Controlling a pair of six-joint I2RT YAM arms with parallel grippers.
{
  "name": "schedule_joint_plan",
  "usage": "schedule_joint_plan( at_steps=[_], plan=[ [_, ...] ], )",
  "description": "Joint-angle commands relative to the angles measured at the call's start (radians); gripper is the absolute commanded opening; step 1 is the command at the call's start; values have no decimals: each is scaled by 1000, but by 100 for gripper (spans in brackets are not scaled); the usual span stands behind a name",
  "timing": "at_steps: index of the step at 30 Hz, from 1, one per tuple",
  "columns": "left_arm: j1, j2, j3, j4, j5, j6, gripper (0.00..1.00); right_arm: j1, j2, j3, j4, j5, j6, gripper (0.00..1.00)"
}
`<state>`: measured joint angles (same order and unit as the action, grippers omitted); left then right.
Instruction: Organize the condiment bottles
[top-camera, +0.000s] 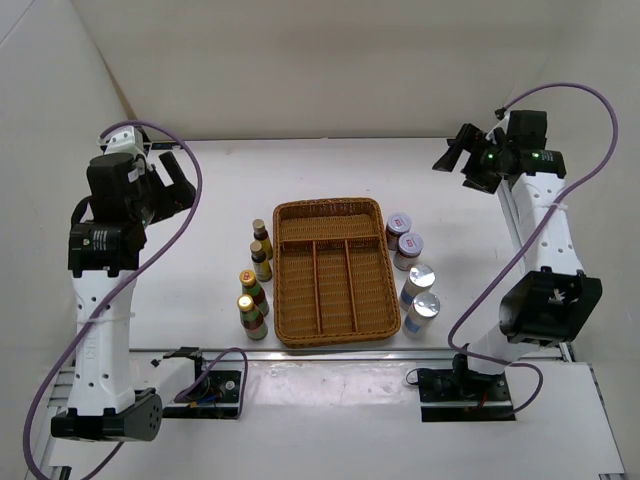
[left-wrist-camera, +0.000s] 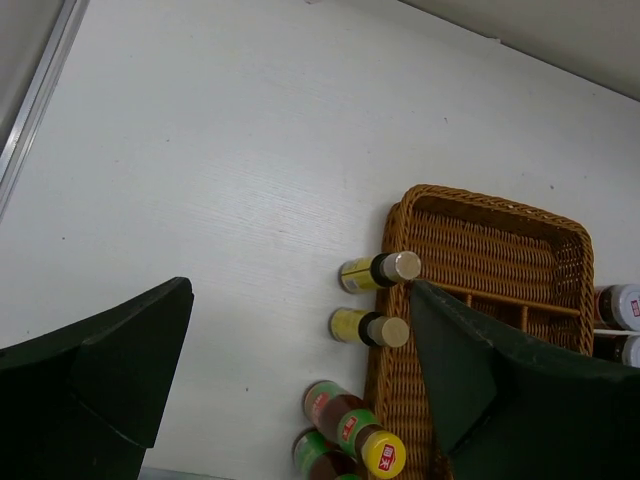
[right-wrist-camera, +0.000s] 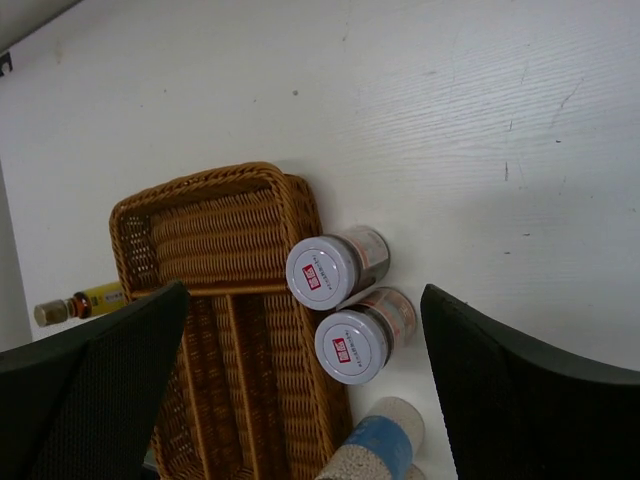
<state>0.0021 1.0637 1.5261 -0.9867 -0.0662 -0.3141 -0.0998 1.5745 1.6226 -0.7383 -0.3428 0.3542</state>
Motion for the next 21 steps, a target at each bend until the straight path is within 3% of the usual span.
schedule_joint_plan(
  at_steps=[1,7,8,9,10,14,15,18,21],
  plan=[
    [-2,-18,-15,-15,12,23,100,63,-33,6,-19,39,-50,100],
    [-2,-53,-104,-59,-181,-121,100,176,-21,80,-73,153,-132,100],
    [-2,-53,-104,-59,-191,-122,100,176,-21,80,-62,165,-95,100],
    [-2,-53,-104,-59,-192,-111,100,176,-21,45,-62,312,-19,100],
    [-2,-53,-104,-59,-181,-111,100,157,-8,45,-91,350,70,100],
    [-2,-62,-113,-59,-169,-122,100,91,56,65,-90,46,32,100],
    [-2,-62,-125,-59,-169,-122,100,91,89,85,-113,32,32,100],
    [-2,-83,-155,-59,-149,-122,100,152,175,189,-218,69,22,100],
    [-2,-102,-198,-59,-158,-155,100,235,251,262,-304,223,-11,100]
  ],
)
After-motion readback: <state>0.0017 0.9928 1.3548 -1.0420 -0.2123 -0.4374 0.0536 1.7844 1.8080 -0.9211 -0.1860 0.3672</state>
